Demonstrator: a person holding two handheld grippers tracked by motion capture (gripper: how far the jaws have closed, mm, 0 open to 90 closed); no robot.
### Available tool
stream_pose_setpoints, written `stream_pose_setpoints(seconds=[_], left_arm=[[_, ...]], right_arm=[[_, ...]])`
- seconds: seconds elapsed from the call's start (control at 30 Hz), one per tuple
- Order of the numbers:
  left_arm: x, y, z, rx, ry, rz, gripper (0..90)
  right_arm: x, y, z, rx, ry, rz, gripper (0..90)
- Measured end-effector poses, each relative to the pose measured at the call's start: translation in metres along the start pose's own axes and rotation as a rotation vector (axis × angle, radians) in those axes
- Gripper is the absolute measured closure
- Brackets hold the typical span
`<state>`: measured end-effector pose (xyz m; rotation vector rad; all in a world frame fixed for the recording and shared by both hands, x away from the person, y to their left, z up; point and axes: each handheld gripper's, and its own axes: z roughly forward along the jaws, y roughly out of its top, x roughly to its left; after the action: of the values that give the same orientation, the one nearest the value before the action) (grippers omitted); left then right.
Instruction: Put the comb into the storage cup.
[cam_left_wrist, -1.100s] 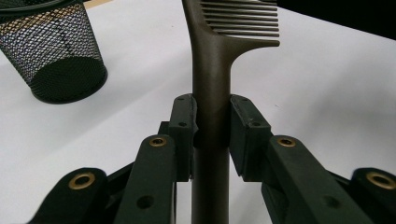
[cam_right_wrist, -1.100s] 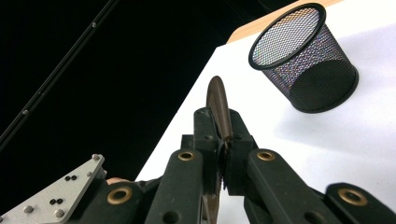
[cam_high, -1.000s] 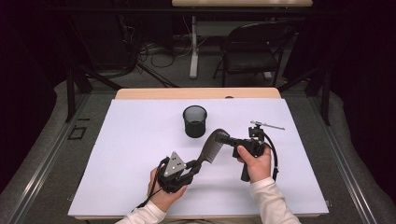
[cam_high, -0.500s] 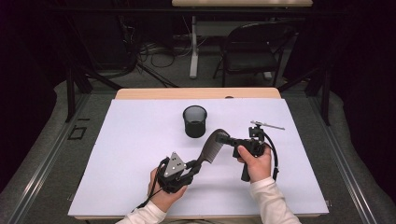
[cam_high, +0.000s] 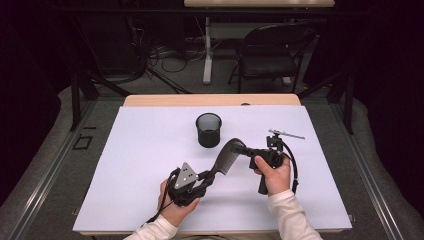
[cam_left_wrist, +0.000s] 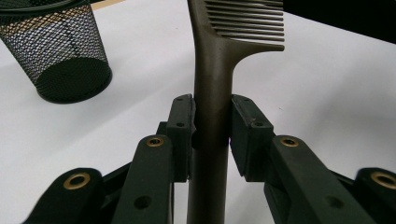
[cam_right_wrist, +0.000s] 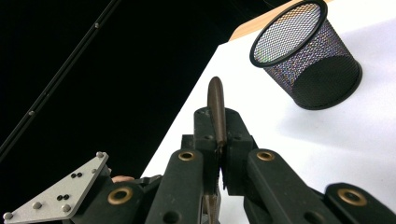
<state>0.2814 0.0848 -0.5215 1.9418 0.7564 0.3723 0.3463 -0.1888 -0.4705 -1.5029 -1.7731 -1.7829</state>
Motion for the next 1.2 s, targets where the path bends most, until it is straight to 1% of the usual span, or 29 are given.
stream_pose_setpoints(seconds=[0.1,0.23,0.33,0.43,0.47,0.6,0.7,0.9,0.97,1.2], left_arm=[[0.001,0.000,-0.001,-0.009,-0.001,-0.007,68.4],[0.002,0.000,-0.001,-0.011,0.004,-0.018,65.6],[0.003,0.000,-0.001,-0.016,-0.001,-0.026,63.5],[0.005,0.000,-0.002,-0.019,0.002,-0.025,62.0],[0.005,0.000,-0.002,-0.023,-0.005,-0.031,60.8],[0.007,0.001,-0.004,-0.028,-0.003,-0.044,58.0],[0.008,0.002,-0.004,-0.032,-0.012,-0.061,55.4],[0.008,0.001,-0.005,-0.031,-0.010,-0.065,52.3],[0.009,0.002,-0.005,-0.038,-0.010,-0.060,50.9],[0.014,0.004,-0.007,-0.055,-0.009,-0.096,44.4]], right_arm=[[0.000,0.000,0.000,0.002,-0.006,-0.001,87.3],[-0.001,0.000,0.000,0.000,-0.002,0.000,87.3],[-0.001,0.001,-0.001,-0.001,-0.002,0.003,87.3],[-0.002,0.001,-0.001,-0.005,-0.004,0.003,87.3],[-0.002,0.001,-0.001,-0.007,-0.002,0.002,87.3],[-0.003,0.002,-0.003,-0.014,-0.006,0.006,87.3],[-0.004,0.003,-0.004,-0.018,-0.003,0.007,87.4],[-0.004,0.003,-0.006,-0.023,-0.004,0.008,87.3],[-0.004,0.003,-0.006,-0.024,-0.006,0.007,87.3],[-0.005,0.004,-0.008,-0.030,-0.014,0.006,87.3]])
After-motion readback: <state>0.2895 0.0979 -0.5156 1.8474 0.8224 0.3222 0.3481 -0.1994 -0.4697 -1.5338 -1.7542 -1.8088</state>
